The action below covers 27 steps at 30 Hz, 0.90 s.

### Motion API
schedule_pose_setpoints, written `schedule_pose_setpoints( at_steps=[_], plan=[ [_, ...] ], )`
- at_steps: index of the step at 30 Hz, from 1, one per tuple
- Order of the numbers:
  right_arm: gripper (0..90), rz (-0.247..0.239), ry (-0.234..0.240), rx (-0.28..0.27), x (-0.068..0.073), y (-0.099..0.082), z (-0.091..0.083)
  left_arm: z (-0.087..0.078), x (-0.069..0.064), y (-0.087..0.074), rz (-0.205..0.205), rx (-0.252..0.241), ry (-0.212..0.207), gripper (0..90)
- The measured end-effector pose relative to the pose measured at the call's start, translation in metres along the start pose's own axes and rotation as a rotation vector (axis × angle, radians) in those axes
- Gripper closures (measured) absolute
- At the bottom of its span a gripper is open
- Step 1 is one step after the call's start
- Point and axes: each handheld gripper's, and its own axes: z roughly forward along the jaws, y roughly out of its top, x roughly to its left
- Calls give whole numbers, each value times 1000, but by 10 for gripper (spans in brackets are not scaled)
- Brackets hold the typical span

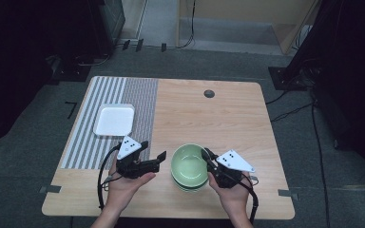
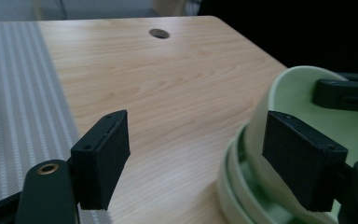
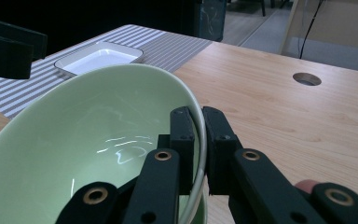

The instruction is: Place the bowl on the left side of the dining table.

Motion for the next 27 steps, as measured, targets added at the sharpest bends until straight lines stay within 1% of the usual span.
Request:
schedule_pose_setpoints(
  at_steps=[1, 2, 4, 5, 6, 7, 9, 11, 14, 16, 21, 22, 23, 24, 25, 26, 27],
  plan=[
    [848, 0, 0, 0, 0, 0, 0, 0, 0, 0, 0, 0, 0, 232],
    [848, 1, 0, -1, 0, 1, 0, 0, -2, 0, -1, -2, -14, 237],
    [848, -5, -4, -7, 1, 1, -1, 0, -10, 1, 13, -1, -44, 250],
    [848, -5, -4, -7, 1, 1, -1, 0, -10, 1, 13, -1, -44, 254],
    [848, -5, -5, -9, 1, 1, -1, 1, -13, 0, 17, 5, -59, 254],
    [848, -4, -4, -11, 2, 2, -1, 2, -15, 0, 19, 9, -66, 255],
    [848, -7, -8, -17, 3, 2, -3, 4, -20, -2, 37, 22, -79, 266],
    [848, -12, -6, -22, 4, 3, -4, 5, -24, -3, 48, 28, -82, 313],
    [848, -15, -3, -31, 7, 4, -4, 8, -28, -5, 60, 41, -82, 348],
    [848, -15, 1, -33, 7, 4, -5, 9, -29, -5, 64, 43, -79, 352],
    [848, -28, 7, -52, 13, 6, -7, 10, -34, -8, 82, 55, -84, 459],
    [848, -32, 7, -57, 14, 7, -7, 10, -34, -8, 82, 55, -84, 499],
    [848, -35, 9, -60, 16, 7, -8, 10, -36, -8, 97, 48, -87, 529],
    [848, -40, 9, -65, 17, 7, -8, 10, -37, -8, 100, 47, -89, 551],
    [849, -46, 9, -69, 18, 7, -8, 10, -38, -8, 99, 47, -87, 570],
    [848, -55, 7, -74, 20, 8, -8, 9, -38, -8, 98, 45, -77, 572],
    [849, -70, 5, -80, 22, 8, -9, 9, -38, -8, 94, 45, -72, 585]
  ],
)
